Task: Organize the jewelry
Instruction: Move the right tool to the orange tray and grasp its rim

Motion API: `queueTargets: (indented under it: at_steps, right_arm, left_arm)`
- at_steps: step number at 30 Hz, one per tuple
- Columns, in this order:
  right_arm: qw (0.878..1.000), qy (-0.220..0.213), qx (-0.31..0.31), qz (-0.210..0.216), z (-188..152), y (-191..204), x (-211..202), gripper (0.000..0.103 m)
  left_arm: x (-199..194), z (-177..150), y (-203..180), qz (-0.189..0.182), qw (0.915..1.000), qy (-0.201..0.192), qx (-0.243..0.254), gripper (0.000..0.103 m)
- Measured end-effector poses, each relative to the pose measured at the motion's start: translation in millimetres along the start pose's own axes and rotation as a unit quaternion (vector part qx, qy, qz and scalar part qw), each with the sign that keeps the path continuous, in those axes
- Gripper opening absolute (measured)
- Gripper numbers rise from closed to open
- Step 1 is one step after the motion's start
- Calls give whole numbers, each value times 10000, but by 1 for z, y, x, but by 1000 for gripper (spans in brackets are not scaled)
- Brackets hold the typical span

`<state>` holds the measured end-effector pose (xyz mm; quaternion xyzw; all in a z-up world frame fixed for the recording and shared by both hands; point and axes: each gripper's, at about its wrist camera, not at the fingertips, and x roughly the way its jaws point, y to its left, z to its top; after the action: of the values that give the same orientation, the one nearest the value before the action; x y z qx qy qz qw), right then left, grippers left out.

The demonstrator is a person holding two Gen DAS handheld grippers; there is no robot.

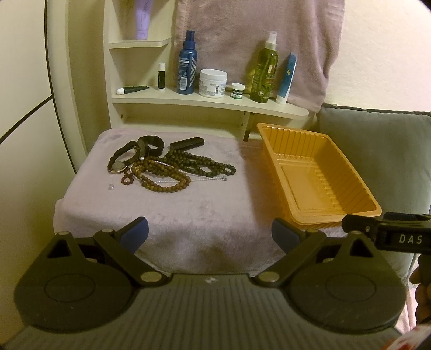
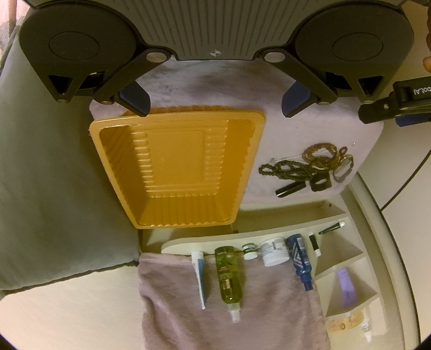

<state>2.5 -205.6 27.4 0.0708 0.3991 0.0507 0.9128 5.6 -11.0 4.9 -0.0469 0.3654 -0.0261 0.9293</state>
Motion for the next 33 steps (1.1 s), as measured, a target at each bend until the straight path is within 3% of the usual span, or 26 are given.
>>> queueTargets:
  at_steps: [9,16,18,20,26,33]
  right_arm:
    - [9956,-564,523,-528,2,-51,-2,103]
    - [9913,-660,604,-962,3,-91,15,102]
    - [9909,-670,635,-983,4,-100,20,96]
    - [9905,-666,699,-980,4,-108,26,81]
    - [9908,-590,799,-918,3,-124,47,63]
    - [9920,-527,867,-750,0,-131,68,42]
  left_arm:
    - [16,2,13,-204,9996,-7,-212,97]
    - [34,9,14,-252,9993,-230,-126,97]
    - [39,11,11,-248,9992,-303,-56,97]
    - [45,13,9,-280,9991,-322,-59,97]
    - [58,16,1,-305,9984,-461,110,97]
    - [72,19,-4,-513,9982,-318,30,97]
